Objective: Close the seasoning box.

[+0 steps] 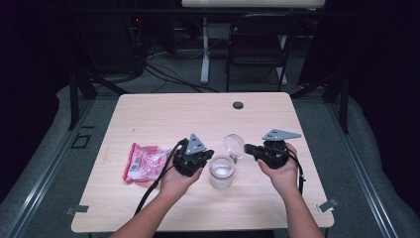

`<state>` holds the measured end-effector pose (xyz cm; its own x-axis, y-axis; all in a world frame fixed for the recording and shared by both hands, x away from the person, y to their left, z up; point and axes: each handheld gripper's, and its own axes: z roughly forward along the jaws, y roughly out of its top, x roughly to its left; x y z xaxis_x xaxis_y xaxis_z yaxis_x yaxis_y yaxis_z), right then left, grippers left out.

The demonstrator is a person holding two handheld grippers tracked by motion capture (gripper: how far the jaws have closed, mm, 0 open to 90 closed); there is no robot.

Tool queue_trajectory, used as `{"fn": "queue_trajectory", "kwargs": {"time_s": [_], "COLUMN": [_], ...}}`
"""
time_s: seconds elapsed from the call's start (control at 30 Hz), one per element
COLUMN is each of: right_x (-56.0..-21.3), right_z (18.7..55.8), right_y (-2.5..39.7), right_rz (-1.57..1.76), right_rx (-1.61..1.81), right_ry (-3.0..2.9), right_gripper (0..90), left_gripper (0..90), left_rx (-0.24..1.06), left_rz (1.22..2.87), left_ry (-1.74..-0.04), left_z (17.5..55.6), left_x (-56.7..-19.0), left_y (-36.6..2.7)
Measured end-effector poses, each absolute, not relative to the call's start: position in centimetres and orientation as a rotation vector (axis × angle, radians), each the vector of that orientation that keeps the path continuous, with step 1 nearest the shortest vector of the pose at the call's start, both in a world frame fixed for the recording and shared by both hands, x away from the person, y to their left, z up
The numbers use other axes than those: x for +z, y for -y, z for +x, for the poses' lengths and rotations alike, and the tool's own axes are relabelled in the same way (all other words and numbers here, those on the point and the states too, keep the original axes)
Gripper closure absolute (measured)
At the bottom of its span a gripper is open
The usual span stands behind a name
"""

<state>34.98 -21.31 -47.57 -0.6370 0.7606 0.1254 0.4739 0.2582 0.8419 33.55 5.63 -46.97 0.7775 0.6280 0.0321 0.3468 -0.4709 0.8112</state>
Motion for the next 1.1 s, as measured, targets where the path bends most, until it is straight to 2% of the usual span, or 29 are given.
{"fn": "queue_trajectory", "kwargs": {"time_s": [0.33,1.1], "right_x": [-47.5,-47.6], "right_z": [34.8,34.5], "right_y": [21.1,19.9], "right_rz": [1.127,1.083], "right_rx": [1.326,1.321], "right_ry": [-2.234,-2.272], "right_gripper": [87.3,86.7], "left_gripper": [90.0,90.0], "left_rx": [0.396,0.376], "left_rz": [2.101,2.083], "left_ry": [-0.679,-0.660], "left_z": [33.4,33.5], "left_x": [-46.2,-45.4], "left_y": [-3.8,-2.8]}}
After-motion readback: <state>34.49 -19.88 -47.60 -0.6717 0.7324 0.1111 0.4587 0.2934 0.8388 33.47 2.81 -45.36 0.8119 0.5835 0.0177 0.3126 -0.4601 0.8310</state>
